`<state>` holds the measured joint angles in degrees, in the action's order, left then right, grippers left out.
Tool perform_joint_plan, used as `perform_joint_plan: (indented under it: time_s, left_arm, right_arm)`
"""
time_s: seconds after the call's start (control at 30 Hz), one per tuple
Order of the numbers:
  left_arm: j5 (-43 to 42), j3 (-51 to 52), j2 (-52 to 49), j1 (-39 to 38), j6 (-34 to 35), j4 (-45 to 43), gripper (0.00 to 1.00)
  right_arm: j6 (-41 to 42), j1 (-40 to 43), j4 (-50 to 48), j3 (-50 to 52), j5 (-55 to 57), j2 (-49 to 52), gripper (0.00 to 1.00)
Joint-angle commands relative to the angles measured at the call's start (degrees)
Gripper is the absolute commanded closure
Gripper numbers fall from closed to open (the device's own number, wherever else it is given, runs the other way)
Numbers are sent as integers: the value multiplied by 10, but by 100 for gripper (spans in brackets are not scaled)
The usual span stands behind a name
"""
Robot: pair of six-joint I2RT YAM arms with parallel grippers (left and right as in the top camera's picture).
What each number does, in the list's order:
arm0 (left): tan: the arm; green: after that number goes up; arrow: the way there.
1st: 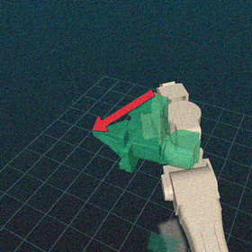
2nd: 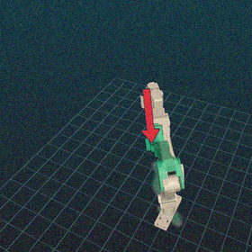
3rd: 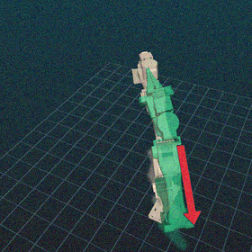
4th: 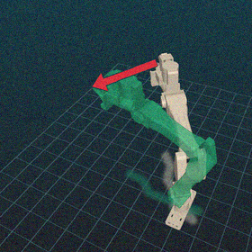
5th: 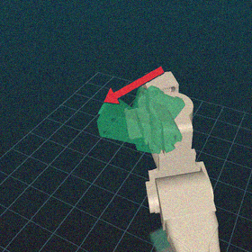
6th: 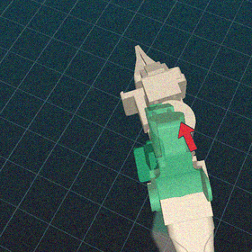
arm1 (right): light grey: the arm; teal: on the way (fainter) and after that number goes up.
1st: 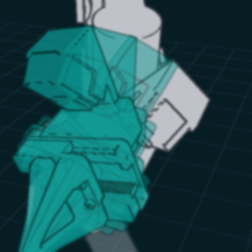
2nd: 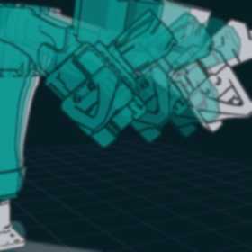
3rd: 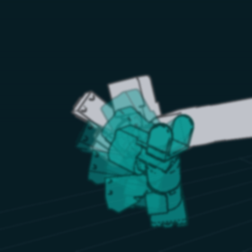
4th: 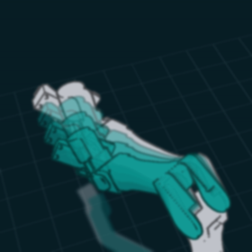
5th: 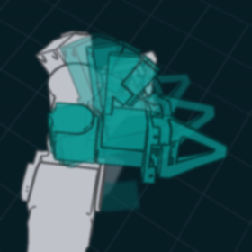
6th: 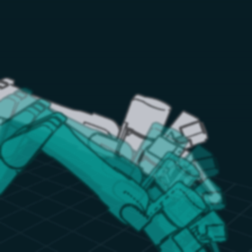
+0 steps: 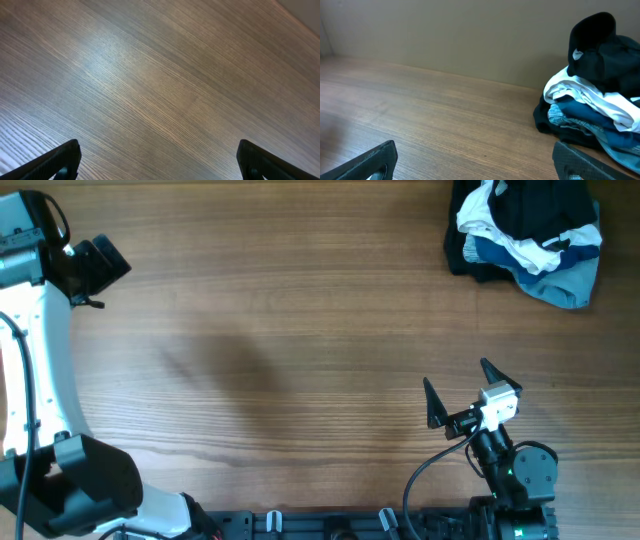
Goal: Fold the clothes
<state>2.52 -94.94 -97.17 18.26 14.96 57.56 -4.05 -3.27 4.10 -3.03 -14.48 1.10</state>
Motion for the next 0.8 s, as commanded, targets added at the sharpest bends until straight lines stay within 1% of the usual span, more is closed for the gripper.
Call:
perform_joint_plan:
  time_s: [0.0,0.27,0.4,0.47,0.5,0.6,0.63,0.67,0.73,0.77]
  left_arm:
    - [-1,2,86,-25,5,-1,0]
    - [-1,2,250,-91,5,2,0]
    - [-4,9,306,-92,6,46,0]
    - [-17,43,339,-92,5,28,0]
    - [-24,70,357,-92,5,4,0]
    - [-66,206,436,-92,5,-134,0]
    - [-86,259,463,-92,5,-191,0]
    - [-110,334,504,-92,5,-259,0]
    - [-143,446,567,-92,6,-353,0]
    - [-151,486,590,-93,6,-386,0]
  right_arm:
    - [11,2,-4,6,10,-9,0]
    - [11,2,-4,6,10,-8,0]
    - [11,2,-4,6,10,-9,0]
    - [10,2,-4,6,10,-8,0]
    - [10,2,-4,6,10,-8,0]
    - [11,2,-4,6,10,-8,0]
    - [11,2,-4,6,10,-8,0]
    - [11,2,-4,6,10,-9,0]
    - [11,2,-4,6,10,-8,0]
    - [11,2,-4,6,10,-9,0]
